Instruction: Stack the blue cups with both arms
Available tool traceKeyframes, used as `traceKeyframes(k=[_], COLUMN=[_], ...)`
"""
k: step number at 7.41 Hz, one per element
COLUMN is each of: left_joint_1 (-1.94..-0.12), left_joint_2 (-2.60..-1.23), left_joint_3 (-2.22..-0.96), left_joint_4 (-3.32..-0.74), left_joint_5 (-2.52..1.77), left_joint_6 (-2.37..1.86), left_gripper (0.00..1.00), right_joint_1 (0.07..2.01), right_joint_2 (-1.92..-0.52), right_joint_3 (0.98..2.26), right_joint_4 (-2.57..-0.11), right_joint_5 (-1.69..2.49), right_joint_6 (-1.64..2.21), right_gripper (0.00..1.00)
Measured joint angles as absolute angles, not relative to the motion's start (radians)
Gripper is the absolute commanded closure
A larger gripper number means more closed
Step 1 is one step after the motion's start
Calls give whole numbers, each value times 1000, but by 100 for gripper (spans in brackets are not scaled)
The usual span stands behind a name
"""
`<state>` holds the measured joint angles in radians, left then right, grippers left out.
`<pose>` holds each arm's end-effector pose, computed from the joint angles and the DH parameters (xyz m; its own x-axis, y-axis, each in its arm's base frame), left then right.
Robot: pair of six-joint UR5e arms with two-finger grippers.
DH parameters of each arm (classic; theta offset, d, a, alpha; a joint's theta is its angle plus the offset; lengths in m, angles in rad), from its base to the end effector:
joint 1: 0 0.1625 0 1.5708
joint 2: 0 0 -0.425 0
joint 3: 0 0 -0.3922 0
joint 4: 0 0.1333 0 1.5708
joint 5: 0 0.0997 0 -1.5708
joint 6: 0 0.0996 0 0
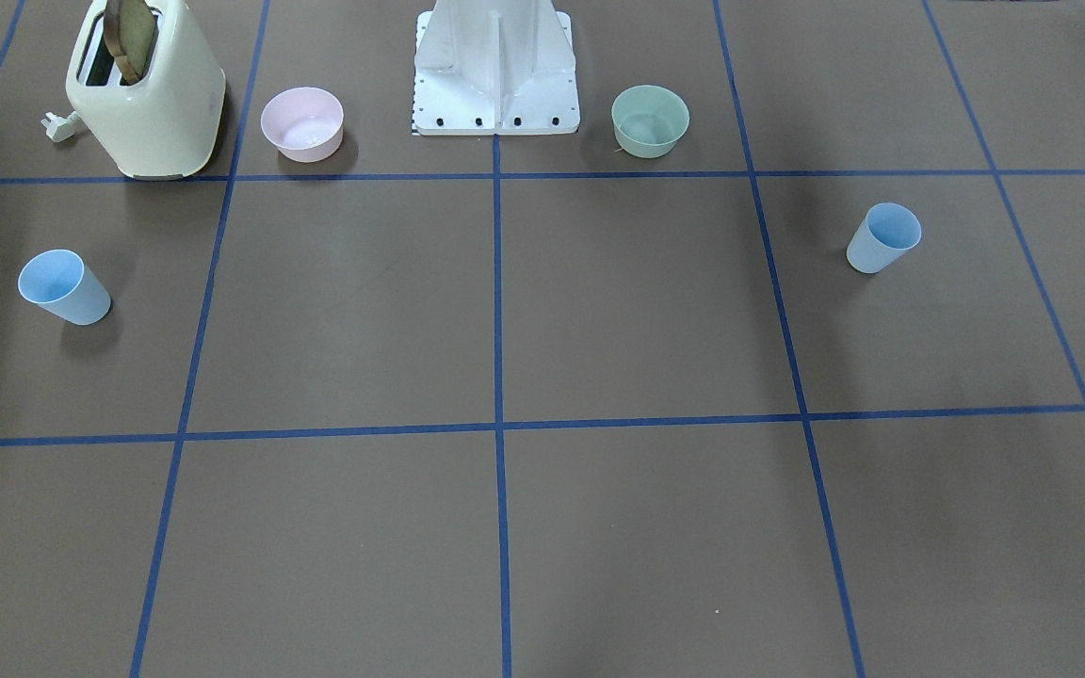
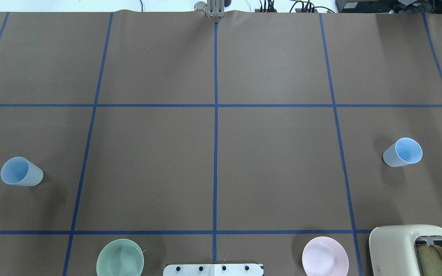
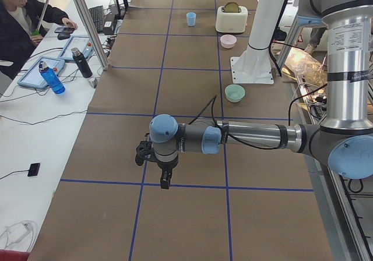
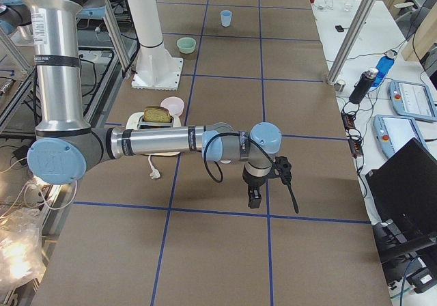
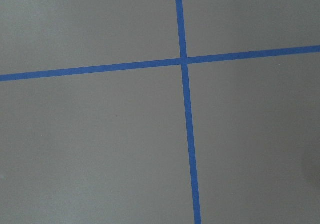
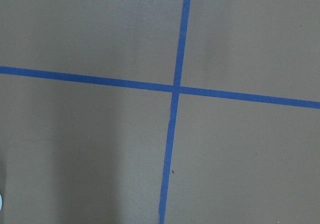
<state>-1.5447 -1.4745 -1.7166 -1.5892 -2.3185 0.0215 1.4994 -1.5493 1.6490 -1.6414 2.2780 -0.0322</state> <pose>-0.0537 -0.4568 0.6322 0.7311 0.0867 -0.6768 -0.0418 0.9957 0.0824 0.0327 -0.5049 0.6211 0.7542 -0.1051 0.6482 0.0956 0.9942 0.0500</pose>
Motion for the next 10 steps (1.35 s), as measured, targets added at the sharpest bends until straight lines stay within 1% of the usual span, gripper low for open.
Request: traceKeyframes(k=[3, 7, 8, 10], left_joint_1=[-1543, -1542, -1542, -1542], left_joint_2=[-1479, -1497, -1515, -1553], left_joint_3=[-1722, -1730, -1727, -1718], left_joint_4=[-1588, -1596, -1628, -1772], left_joint_5=[-2321, -2320, -2319, -2315], left_joint_6=[15, 15, 13, 10], left_gripper=[2, 2, 2, 2], right_joint_1=[1499, 1500, 1500, 1506], right_joint_2=[-1549, -1553, -1533, -1504], right_joint_3=[1653, 1729, 1740, 1762], right_joint_4=[-1641, -1637, -1636, -1611], right_joint_5=[2277, 2276, 2277, 2278], right_joint_6=[-32, -32, -33, -30], right_gripper=[0, 0, 0, 0])
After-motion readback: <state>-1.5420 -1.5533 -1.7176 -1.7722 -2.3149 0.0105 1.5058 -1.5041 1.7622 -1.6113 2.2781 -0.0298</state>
